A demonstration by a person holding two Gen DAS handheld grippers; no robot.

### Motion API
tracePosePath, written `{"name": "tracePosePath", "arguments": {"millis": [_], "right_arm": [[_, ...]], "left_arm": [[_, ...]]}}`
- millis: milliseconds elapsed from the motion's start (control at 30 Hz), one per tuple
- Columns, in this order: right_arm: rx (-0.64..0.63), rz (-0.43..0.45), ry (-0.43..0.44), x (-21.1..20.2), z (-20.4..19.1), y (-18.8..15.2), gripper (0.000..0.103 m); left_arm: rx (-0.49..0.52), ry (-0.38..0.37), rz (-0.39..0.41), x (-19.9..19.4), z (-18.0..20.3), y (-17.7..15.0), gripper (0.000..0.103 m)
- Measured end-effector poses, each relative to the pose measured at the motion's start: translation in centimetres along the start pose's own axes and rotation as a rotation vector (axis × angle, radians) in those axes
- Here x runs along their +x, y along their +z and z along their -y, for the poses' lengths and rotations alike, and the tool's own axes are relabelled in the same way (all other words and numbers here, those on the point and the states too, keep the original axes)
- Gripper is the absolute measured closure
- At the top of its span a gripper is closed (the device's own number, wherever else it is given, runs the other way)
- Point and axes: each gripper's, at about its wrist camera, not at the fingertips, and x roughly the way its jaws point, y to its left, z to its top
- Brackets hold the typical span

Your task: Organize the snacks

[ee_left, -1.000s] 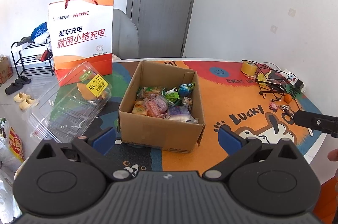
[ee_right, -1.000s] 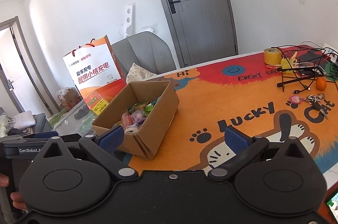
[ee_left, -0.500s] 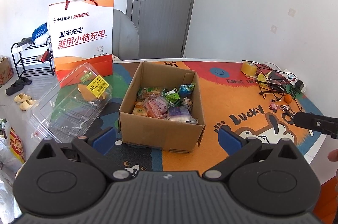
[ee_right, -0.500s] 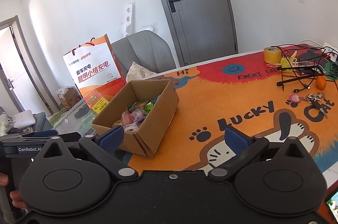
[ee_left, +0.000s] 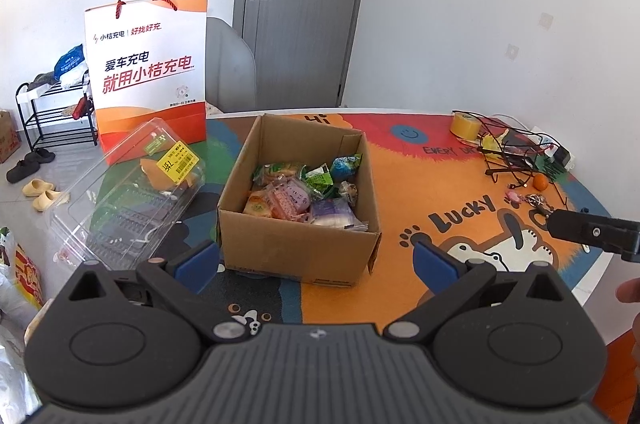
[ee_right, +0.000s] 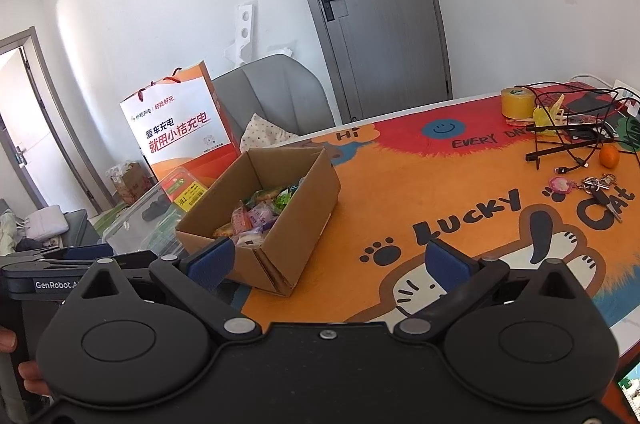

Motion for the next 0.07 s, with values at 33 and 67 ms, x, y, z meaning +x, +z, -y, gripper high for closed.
{"name": "tracePosePath", "arguments": {"millis": [33,67], "right_arm": [[0.0,-0.002,-0.001,0.06,-0.02,-0.02,0.0],[0.0,-0.003,-0.001,0.15,-0.01,-0.02,0.0]], "left_arm": [[-0.002,0.0,0.0,0.0,-0.07,-0.01,0.0],[-0.004,0.0,-0.001,0.01,-0.16,-0.01,0.0]]}}
